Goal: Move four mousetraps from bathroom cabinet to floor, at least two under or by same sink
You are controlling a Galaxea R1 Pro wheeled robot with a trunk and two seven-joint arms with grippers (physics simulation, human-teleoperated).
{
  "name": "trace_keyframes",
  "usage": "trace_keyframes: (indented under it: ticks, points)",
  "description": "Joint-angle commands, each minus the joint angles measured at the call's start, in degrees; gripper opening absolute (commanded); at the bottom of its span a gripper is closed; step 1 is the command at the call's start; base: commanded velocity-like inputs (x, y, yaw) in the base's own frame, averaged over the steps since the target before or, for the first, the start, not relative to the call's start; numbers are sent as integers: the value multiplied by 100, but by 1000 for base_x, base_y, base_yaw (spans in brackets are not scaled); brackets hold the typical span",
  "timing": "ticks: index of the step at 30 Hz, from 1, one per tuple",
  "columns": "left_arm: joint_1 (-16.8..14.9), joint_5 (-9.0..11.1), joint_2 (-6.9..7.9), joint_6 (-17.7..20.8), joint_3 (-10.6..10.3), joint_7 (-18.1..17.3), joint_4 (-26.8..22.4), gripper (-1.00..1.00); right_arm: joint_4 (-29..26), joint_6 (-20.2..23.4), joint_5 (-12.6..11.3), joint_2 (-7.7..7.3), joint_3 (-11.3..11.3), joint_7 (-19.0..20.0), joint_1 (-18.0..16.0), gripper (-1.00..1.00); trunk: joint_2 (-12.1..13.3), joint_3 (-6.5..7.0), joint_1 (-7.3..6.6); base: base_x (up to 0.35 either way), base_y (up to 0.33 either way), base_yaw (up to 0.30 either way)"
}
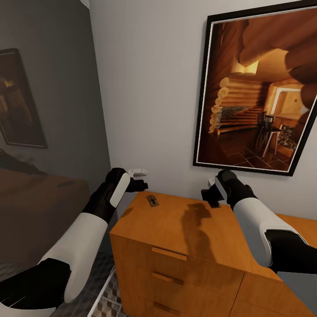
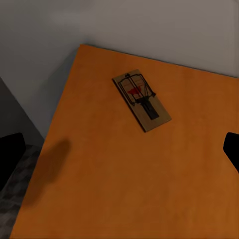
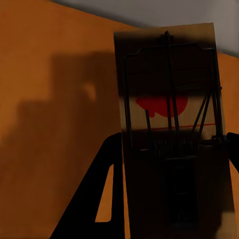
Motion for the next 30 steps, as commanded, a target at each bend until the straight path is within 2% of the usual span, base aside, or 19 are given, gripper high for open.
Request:
trace_keyframes:
  ticks: [1, 6, 14, 20, 26, 30]
  points:
    - [-5, 60, 1, 14, -8, 58, -4, 100, 11, 21, 53, 2, -25, 59, -4, -100, -5, -7, 0, 0, 0, 0]
    - [-5, 62, 2, 14, -8, 58, -4, 100, 138, 21, 48, -6, -27, 57, -4, -100, -5, -3, 0, 0, 0, -48]
    - [-5, 69, 2, 10, -8, 65, 6, 100, 213, 21, 43, -158, -26, 62, -4, -100, -5, 19, 0, 0, 0, -203]
    - [-5, 68, -3, -1, -9, 85, 84, 100, 217, 21, 52, -167, -25, 76, -4, -100, -5, 33, 0, 0, 0, -172]
    - [-5, 29, -6, -132, -12, 189, 696, 100, 218, 21, 68, -166, -25, 99, -4, -100, -5, 36, 0, 0, 0, -32]
    - [-5, 31, -13, -541, -9, 467, 1064, 100, 218, 21, 56, -154, -25, 104, -4, -100, -5, 36, 0, 0, 0, -6]
